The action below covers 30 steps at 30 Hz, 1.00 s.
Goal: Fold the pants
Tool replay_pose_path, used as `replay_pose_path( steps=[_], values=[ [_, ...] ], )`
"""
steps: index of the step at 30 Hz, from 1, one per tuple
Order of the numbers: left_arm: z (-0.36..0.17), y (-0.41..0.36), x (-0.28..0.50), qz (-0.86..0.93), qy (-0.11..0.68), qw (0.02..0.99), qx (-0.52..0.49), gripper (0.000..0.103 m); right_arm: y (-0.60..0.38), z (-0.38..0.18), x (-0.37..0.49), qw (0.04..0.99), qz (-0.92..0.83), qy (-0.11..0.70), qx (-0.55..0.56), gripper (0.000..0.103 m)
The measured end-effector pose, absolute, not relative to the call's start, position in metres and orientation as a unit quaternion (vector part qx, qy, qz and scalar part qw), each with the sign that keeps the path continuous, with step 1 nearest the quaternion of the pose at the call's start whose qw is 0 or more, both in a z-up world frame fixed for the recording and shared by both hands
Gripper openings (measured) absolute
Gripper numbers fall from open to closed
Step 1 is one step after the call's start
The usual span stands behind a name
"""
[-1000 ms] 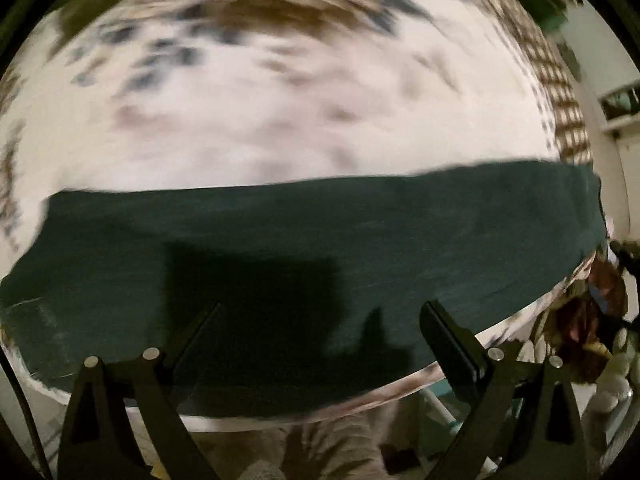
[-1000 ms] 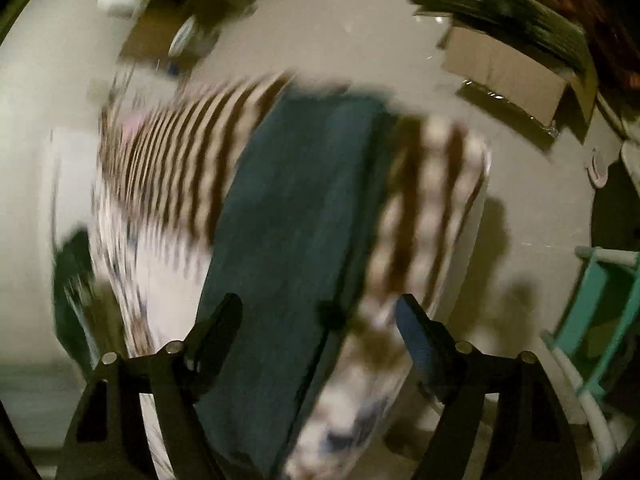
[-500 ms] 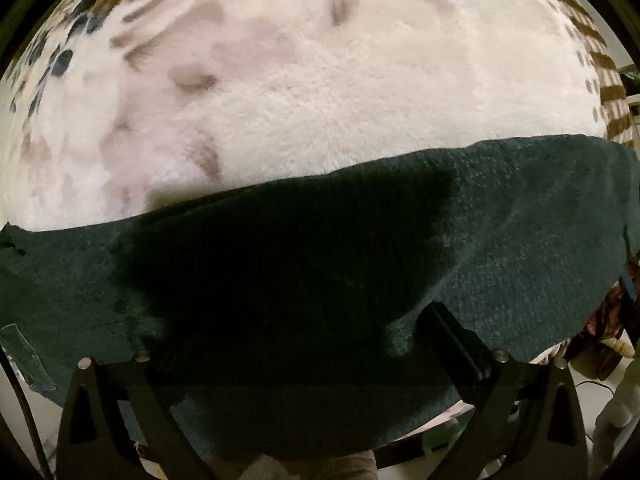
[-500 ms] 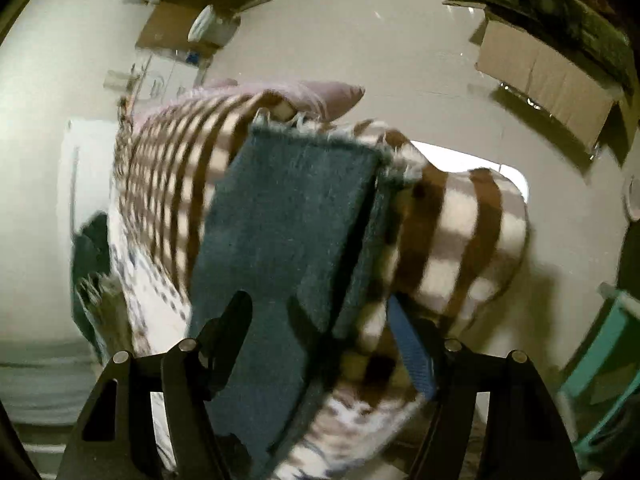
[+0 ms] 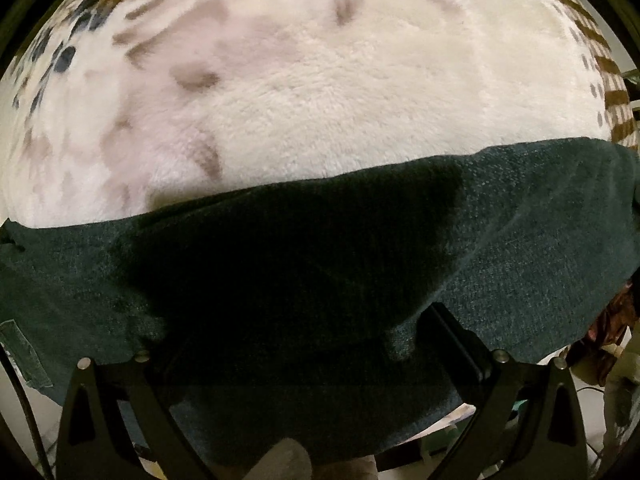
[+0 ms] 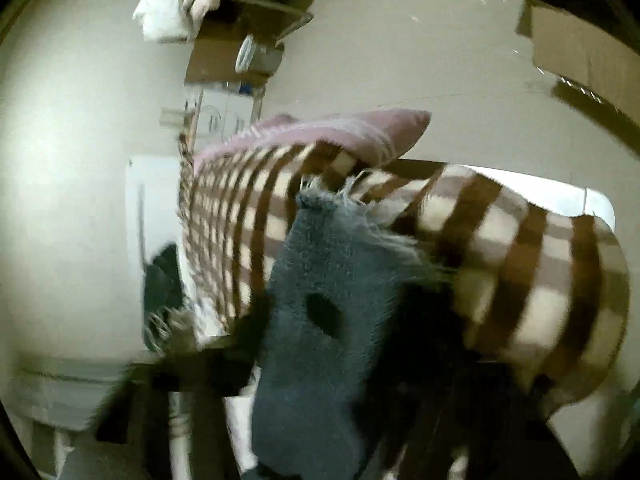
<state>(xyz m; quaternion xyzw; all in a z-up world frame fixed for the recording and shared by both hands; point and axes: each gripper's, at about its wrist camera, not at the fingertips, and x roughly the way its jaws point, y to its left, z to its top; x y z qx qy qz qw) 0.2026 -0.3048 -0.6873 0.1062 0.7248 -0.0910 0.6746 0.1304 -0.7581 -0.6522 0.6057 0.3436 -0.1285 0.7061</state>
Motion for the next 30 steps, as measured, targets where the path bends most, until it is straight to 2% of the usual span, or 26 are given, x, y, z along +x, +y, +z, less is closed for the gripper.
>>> replay_pose_path(
  steps=[4, 11, 14, 18, 22, 27, 30],
  values=[
    [-0.682, -0.300, 0.214, -0.089, 0.727, 0.674, 0.096, 0.103, -0.749, -0.633, 0.137, 0.718, -0.162, 0.349, 0.580, 0.008],
    [-0.639, -0.265, 0.224, -0.075, 0.713, 0.694, 0.070, 0.103, -0.689, -0.530, 0.142, 0.774, -0.162, 0.358, 0.496, 0.007],
    [-0.619, -0.229, 0.225, -0.065, 0.713, 0.697, 0.038, 0.103, -0.632, -0.479, 0.155, 0.801, -0.141, 0.377, 0.444, 0.007],
    [-0.595, -0.153, 0.218, -0.035, 0.707, 0.707, -0.003, 0.103, -0.537, -0.447, 0.177, 0.820, -0.100, 0.416, 0.380, 0.007],
    [-0.582, -0.058, 0.203, 0.023, 0.699, 0.713, -0.045, 0.103, -0.429, -0.455, 0.199, 0.821, -0.041, 0.464, 0.330, 0.007],
    [-0.589, 0.046, 0.185, 0.090, 0.699, 0.703, -0.090, 0.103, -0.293, -0.507, 0.219, 0.807, 0.035, 0.533, 0.254, 0.007],
    [-0.593, 0.076, 0.171, 0.113, 0.698, 0.697, -0.119, 0.103, -0.222, -0.545, 0.222, 0.793, 0.065, 0.577, 0.183, 0.008]
  ],
)
